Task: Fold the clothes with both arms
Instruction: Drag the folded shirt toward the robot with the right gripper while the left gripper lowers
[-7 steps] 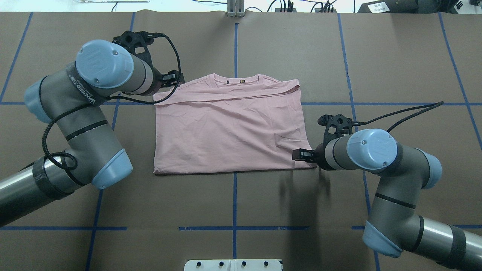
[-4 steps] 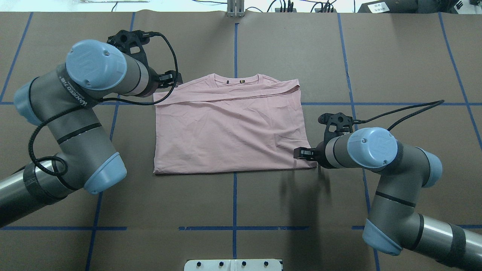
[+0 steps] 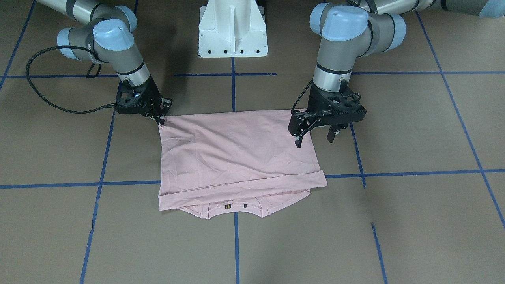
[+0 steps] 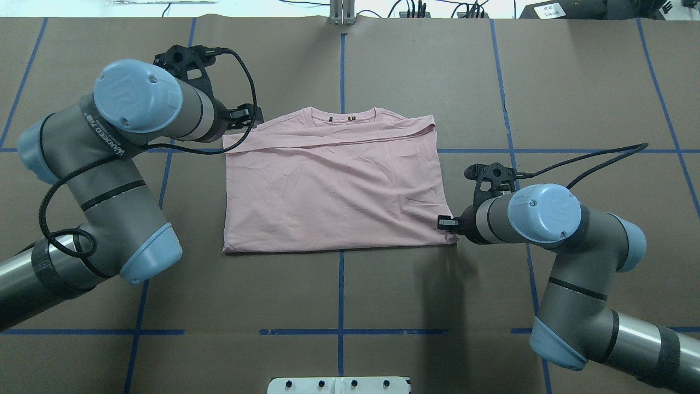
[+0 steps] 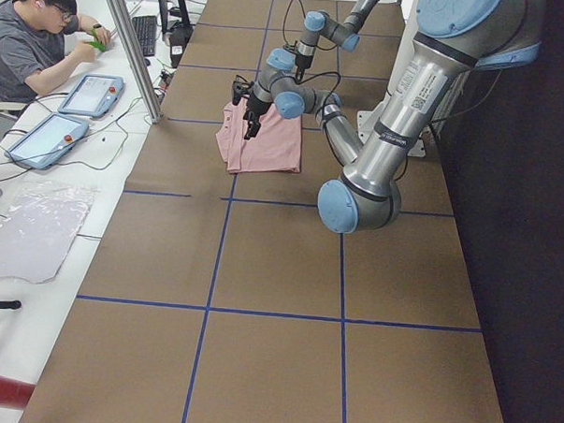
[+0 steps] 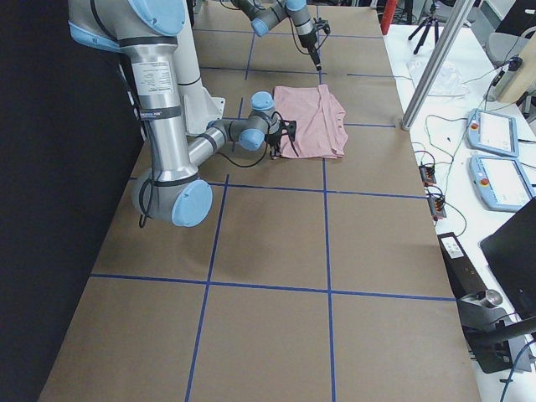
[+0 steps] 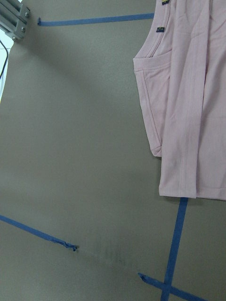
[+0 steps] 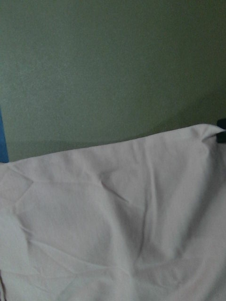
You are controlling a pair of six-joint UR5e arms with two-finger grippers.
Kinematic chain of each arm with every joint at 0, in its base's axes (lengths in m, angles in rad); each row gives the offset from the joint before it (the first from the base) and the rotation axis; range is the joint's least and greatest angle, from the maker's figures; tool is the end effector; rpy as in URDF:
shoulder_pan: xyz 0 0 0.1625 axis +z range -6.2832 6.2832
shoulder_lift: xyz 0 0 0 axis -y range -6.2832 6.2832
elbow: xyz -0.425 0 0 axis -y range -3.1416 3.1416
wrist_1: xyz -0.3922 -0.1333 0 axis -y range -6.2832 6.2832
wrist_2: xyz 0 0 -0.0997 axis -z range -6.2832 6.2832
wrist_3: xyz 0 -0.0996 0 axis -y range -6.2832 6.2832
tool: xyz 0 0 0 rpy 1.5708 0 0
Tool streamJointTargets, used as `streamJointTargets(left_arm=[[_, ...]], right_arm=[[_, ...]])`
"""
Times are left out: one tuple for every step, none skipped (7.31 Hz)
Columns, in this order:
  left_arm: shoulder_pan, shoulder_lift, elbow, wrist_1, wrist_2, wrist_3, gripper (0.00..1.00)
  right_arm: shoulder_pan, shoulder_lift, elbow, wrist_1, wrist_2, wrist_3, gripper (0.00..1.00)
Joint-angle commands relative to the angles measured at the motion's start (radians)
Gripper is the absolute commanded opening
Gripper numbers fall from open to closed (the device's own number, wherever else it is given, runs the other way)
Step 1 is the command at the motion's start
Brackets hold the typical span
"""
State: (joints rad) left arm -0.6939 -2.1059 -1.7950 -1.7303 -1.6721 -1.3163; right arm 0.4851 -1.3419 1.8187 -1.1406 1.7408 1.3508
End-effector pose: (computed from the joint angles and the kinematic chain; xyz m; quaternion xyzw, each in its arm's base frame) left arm 0.4135 -0.5043 0.2390 0.1618 0.4147 -0.1732 0.8785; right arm -0.4620 -0.3752 0.3784 0.0791 -0.4360 0.0815 0.8927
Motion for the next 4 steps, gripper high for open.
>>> streamJointTargets(left_arm=[[0.001, 0.000, 0.000, 0.000, 0.002, 0.000, 1.00], [0.002, -0.002, -0.003, 0.000, 0.002, 0.000, 1.00], [0.002, -0.002, -0.003, 0.000, 0.003, 0.000, 1.00], [0.002, 0.001, -0.003, 0.000, 0.005, 0.000, 1.00]], right_arm=[[0.000, -0.029, 0.017, 0.001, 0.022, -0.005, 0.00], [-0.047, -0.084, 0.106, -0.001, 0.038, -0.010, 0.00], [-0.119, -0.161, 0.188, -0.001, 0.040, -0.010, 0.00], [-0.196, -0.234, 0.270, -0.001, 0.040, -0.004, 0.00]])
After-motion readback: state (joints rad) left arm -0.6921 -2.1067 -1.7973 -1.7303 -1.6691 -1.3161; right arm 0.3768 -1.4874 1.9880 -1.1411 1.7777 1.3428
